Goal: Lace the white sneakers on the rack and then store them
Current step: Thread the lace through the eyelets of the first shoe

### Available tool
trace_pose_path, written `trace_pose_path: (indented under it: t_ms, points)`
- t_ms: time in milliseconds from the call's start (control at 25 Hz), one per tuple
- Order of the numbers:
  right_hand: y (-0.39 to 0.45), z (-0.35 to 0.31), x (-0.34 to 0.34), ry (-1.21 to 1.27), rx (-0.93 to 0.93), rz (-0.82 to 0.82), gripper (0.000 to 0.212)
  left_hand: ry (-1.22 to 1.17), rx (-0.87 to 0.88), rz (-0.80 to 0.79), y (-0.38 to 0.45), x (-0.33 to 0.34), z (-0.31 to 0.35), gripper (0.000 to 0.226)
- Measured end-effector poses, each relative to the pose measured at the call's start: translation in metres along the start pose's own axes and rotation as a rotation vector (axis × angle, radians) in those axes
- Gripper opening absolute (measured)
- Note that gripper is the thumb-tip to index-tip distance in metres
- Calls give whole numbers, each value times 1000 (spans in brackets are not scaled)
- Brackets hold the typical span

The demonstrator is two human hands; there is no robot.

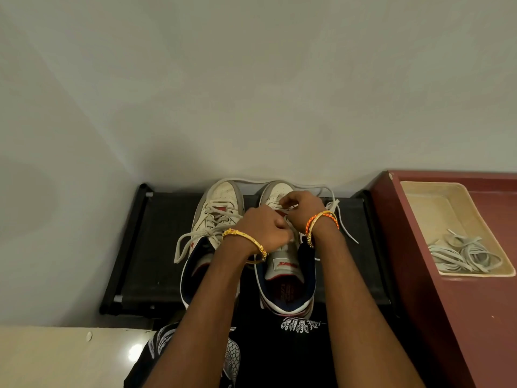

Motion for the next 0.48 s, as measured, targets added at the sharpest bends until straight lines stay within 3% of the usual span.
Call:
trace_pose_path:
  t_ms: [40,80,160,240,400,480]
  points:
    - [3,1,1,-12,-15,-4,29,20,10,-109,-4,0,3,25]
    - [6,1,4,-50,-29,-12,29,21,-3,-121,-5,-2,3,25]
    - [11,-1,10,-177,-69,-23,27,-23,-46,141,0,-12,-6,14]
    - [16,0,17,-239,-39,-14,22,2,-174,402,2,-16,-20,21]
    - [20,2,18,-221,-3,73,17,94,-389,172,16,12,-35,38]
    - [19,6,15,-51,16,128,11,114,-436,166,18,14,-35,38]
Point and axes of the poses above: each hand's wrist, its own y-axis towards the middle knuckle, its own x-axis out of the palm, z = x × y, the point moved 3 cm from there along y, towards the middle knuckle, and after that the axes turned 7 degrees about x, right-handed, at the moved point
